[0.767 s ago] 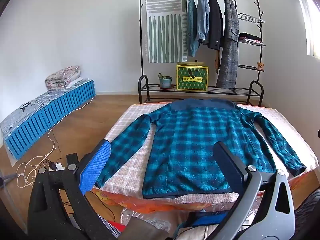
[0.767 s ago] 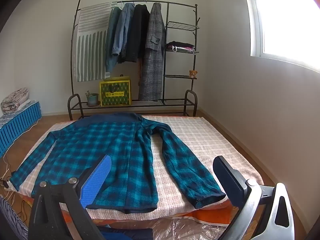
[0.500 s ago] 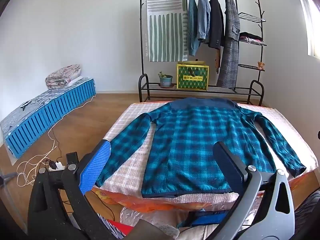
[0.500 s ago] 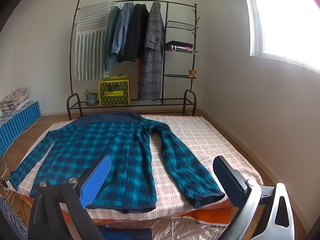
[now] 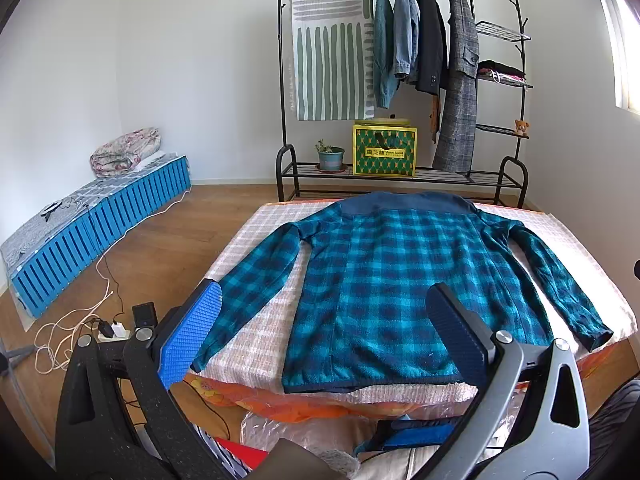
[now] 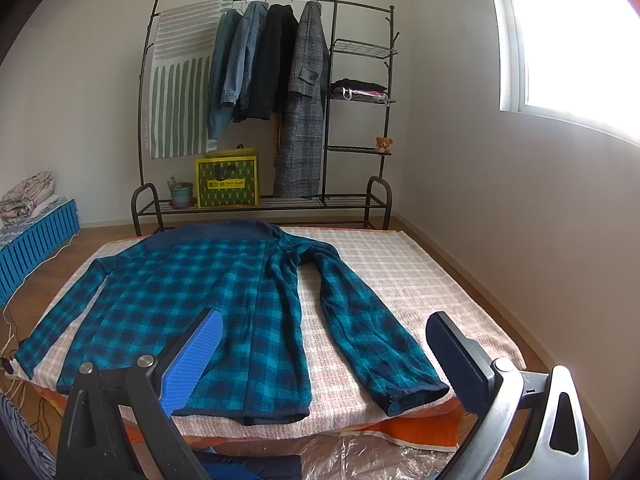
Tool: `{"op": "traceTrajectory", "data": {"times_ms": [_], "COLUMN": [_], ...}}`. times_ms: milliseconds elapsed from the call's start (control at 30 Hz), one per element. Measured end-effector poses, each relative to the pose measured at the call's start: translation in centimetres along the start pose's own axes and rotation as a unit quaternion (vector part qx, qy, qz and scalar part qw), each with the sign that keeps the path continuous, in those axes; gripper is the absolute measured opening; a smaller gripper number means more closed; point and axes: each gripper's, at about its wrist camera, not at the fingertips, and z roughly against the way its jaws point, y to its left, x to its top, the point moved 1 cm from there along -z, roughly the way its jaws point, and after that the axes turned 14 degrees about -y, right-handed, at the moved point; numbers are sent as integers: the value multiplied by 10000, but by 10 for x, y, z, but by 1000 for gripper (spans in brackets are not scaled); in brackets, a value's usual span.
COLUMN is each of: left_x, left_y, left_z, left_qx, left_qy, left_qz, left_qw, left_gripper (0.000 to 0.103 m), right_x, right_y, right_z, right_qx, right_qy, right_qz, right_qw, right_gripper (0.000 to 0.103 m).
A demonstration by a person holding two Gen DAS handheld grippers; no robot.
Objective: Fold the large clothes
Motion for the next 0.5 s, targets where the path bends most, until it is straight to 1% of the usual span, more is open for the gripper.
{"op": "traceTrajectory", "data": {"times_ms": [500], "left_x": [1], "left_y": [0], "left_z": [0], "left_qx": [14], "left_qy": [-23], "left_qz": [15], "left_qw": [10000], "left_gripper": [103], "right_x": [2], "right_y": [-3], "right_z": [3], "right_qx": [-24], "right_qy": [10], "right_qz": [1], "right_qw": [10000], "right_gripper": [103]}}
